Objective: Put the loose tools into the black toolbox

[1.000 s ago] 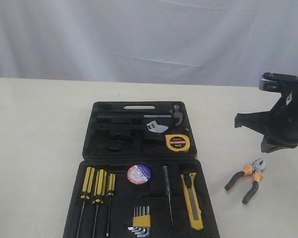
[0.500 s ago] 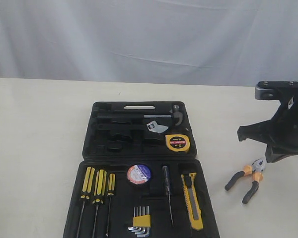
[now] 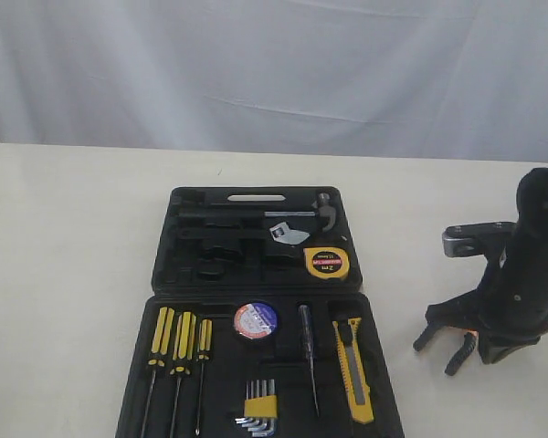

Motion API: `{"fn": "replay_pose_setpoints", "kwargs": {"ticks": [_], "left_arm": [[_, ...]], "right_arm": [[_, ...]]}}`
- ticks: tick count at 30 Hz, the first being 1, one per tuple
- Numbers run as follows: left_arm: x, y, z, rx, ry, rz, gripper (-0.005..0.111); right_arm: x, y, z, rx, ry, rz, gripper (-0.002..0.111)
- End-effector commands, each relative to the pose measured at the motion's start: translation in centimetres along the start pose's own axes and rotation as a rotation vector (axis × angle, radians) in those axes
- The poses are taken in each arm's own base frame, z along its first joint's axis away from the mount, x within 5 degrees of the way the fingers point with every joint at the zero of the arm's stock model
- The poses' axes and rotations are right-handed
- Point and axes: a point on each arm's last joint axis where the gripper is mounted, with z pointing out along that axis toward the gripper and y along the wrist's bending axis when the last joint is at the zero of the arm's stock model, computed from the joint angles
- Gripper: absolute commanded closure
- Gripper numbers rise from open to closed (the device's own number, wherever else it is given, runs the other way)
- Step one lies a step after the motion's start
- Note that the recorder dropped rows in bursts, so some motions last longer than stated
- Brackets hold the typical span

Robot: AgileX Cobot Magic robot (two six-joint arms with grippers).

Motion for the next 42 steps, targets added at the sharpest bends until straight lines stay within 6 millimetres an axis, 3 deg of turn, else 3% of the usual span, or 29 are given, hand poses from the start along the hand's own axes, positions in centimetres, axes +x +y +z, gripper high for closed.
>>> {"fn": "replay_pose_setpoints", "kwargs": {"ticks": [1, 16, 19, 29, 35, 42], "left_arm": [[0.0, 0.0, 0.0, 0.005, -0.004, -0.005, 0.107], [0.0, 0.0, 0.0, 0.005, -0.004, -0.005, 0.107], [0.0, 0.0, 0.0, 0.005, -0.004, -0.005, 0.107], [0.0, 0.0, 0.0, 0.005, -0.004, -0.005, 0.107], [0.0, 0.0, 0.0, 0.005, -0.004, -0.005, 0.107], [0.0, 0.0, 0.0, 0.005, -0.004, -0.005, 0.107]], "right_arm": [[-0.3, 0.2, 1.2, -0.02, -0.005, 0.001, 0.109], [-0.8, 0.8, 1.1, -0.085, -0.019, -0.021, 0.109], [-0.9, 0.7, -0.4, -0.087, -0.005, -0.023, 0.109], [-0.3, 0.2, -9.2, -0.112, -0.192, 0.117, 0.109], [1.3, -0.3, -10.9, -0.075, -0.156, 0.12, 0.109], [1.6, -0.1, -11.7, -0.107, -0.179, 0.208, 0.109]]}}
